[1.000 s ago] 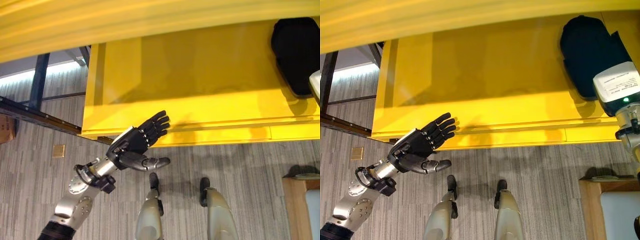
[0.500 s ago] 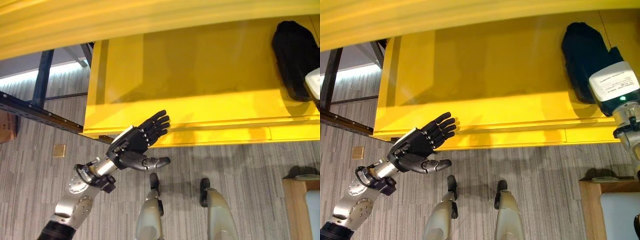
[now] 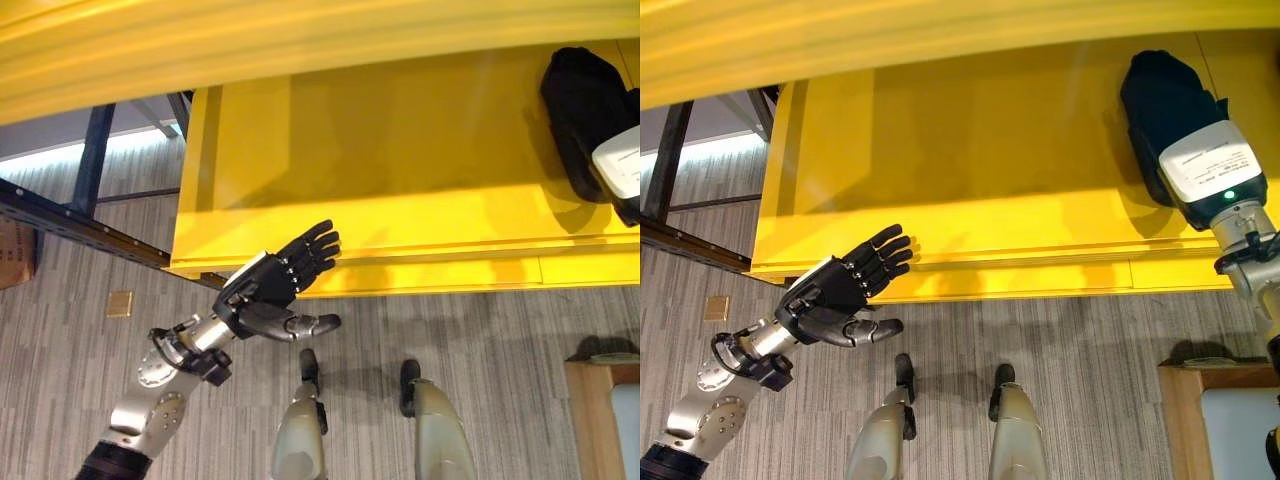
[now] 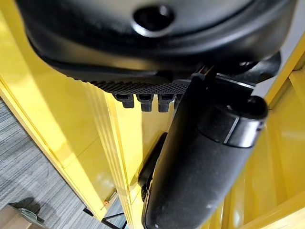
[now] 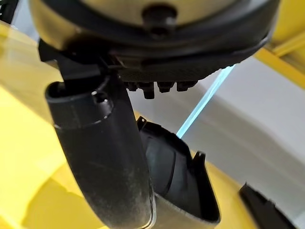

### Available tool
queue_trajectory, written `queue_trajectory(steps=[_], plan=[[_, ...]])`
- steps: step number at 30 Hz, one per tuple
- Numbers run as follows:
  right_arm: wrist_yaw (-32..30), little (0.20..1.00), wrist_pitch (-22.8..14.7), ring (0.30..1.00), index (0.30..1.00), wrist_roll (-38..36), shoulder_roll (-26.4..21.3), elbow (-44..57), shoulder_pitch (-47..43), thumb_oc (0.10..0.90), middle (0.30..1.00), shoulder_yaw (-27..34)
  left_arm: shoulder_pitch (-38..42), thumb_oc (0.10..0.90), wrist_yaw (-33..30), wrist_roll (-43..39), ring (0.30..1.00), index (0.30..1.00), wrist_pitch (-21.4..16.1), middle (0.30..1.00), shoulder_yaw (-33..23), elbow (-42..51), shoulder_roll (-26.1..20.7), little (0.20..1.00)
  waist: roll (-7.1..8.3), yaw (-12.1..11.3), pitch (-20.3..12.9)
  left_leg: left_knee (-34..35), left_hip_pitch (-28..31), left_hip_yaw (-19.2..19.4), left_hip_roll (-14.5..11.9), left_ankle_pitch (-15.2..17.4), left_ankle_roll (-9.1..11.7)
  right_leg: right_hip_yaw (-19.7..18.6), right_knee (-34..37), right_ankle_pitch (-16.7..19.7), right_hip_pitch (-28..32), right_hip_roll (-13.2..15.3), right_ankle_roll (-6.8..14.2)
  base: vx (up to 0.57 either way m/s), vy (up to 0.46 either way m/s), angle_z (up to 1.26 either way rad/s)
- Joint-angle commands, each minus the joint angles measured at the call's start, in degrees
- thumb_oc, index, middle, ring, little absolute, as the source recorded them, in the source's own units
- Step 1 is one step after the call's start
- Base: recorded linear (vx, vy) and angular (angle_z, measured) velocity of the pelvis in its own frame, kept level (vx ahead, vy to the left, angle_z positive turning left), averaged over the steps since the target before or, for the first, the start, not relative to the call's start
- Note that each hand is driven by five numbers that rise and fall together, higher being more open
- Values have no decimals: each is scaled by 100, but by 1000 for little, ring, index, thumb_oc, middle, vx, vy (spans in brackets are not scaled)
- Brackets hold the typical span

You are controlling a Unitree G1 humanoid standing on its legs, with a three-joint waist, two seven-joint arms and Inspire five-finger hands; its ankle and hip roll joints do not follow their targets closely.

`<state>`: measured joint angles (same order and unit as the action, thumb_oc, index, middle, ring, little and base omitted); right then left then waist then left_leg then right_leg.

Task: Move parts from the plastic box to the shelf.

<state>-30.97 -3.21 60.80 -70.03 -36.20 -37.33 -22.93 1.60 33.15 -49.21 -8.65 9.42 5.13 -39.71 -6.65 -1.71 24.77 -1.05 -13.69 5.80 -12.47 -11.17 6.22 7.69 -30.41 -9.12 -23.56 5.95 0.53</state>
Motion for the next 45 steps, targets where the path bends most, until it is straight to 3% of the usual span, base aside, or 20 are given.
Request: queue_trajectory(steps=[1, 6, 14, 16, 19, 21, 27, 35, 40, 45], plan=[[-500, 1000, 740, 1000, 1000, 255, 13, 95, -788, 900, 1000, 130, 242, 900, 173, -342, 1000, 1000, -356, 1000, 80, 636, -1, 1000, 353, 61, -280, -299, 298, 140, -77, 652, 141, 108, 1164, 53, 764, -181, 83, 0, 0, 0], [-481, 1000, 1022, 1000, 1000, 282, -28, 14, -779, 900, 1000, 22, 263, 900, 215, -412, 1000, 1000, -358, 1000, 92, 603, -50, 1000, 343, 46, -269, -283, 289, 128, -59, 657, 133, 115, 1162, 56, 760, -180, 89, 0, 0, 0], [-727, 1000, 1110, 1000, 1000, -79, 0, -89, -871, 900, 1000, 1, 278, 900, 221, -384, 1000, 1000, -394, 1000, 131, 609, -55, 1000, 328, 43, -254, -279, 264, 118, -54, 651, 136, 102, 1168, 54, 748, -195, 82, 0, 0, 0], [-875, 1000, 1038, 1000, 1000, -305, 70, -132, -826, 900, 1000, 95, 289, 900, 217, -390, 1000, 1000, -365, 1000, 134, 627, -51, 1000, 324, 46, -263, -269, 286, 119, -56, 653, 138, 101, 1175, 53, 766, -198, 84, 0, 0, 0], [-863, 1000, 516, 1000, 1000, -467, 273, -14, -661, 900, 1000, 283, 347, 900, 148, -381, 1000, 1000, -313, 1000, 139, 680, 4, 1000, 318, 82, -274, -263, 318, 122, -51, 651, 134, 78, 1206, 61, 800, -199, 84, 0, 10, 0], [-807, 1000, 382, 1000, 1000, -485, 383, 92, -614, 900, 1000, 306, 381, 900, 125, -366, 1000, 1000, -281, 1000, 149, 679, 31, 1000, 311, 101, -291, -253, 348, 131, -50, 650, 130, 59, 1223, 70, 824, -201, 82, 0, 0, 0], [-955, 1000, 460, 1000, 1000, -1174, 711, 224, -419, 900, 1000, 502, 349, 900, 81, -356, 1000, 1000, -271, 1000, 147, 705, 151, 1000, 279, 144, -332, -216, 466, 151, -49, 620, 132, 22, 1273, 69, 932, -189, 63, 34, 50, -2], [-1154, 1000, 98, 1000, 1000, -2106, 1627, 1041, 496, 900, 1000, 1567, 256, 900, -170, -310, 1000, 1000, -335, 1000, 115, 799, 480, 1000, 263, 340, -467, -117, 716, 212, -46, 635, 110, -79, 1389, 82, 1130, -195, 68, 41, 83, -3], [-1052, 1000, -87, 1000, 1000, -2471, 2174, 1904, 998, 900, 1000, 1808, 223, 900, -301, -174, 1000, 1000, -378, 1000, 152, 804, 705, 1000, 295, 463, -563, -82, 865, 261, -63, 647, 87, -171, 1529, 128, 1284, -215, 74, 40, 68, -9], [-1091, 1000, -576, 1000, 1000, -2652, 2846, 2670, 1461, 900, 1000, 1910, 207, 900, -455, -25, 1000, 1000, -502, 1000, 239, 750, 976, 1000, 308, 596, -703, -61, 1012, 327, -98, 618, 83, -288, 1671, 180, 1439, -244, 69, 37, 80, -7]])
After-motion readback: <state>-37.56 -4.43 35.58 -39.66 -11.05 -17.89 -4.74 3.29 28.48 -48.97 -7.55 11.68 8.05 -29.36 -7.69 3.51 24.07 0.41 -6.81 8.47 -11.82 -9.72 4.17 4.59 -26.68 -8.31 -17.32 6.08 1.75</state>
